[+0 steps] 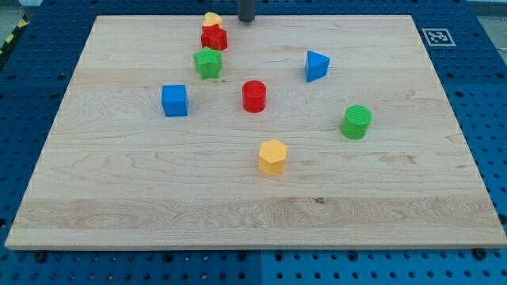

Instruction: Push the yellow heart into the green star

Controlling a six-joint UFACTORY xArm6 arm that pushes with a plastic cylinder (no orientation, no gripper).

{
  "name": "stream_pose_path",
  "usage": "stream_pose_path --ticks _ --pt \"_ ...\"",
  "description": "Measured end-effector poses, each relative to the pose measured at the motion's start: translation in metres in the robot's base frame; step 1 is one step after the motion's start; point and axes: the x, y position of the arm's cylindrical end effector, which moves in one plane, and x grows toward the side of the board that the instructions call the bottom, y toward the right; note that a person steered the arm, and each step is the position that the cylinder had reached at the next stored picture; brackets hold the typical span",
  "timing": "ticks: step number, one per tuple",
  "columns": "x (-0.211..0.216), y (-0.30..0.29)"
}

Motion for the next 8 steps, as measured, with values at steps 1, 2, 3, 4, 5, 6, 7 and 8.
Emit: stream_pose_path --ticks 1,2,3,4,5,6,7,8 --pt "0.003 -0.033" --pt "0.008 -0.059" --pt "0.014 -0.068" --pt "0.026 -0.068" --pt "0.036 -0.086" --pt "0.047 -0.105" --pt "0.059 -0.11" --pt "0.073 -0.11"
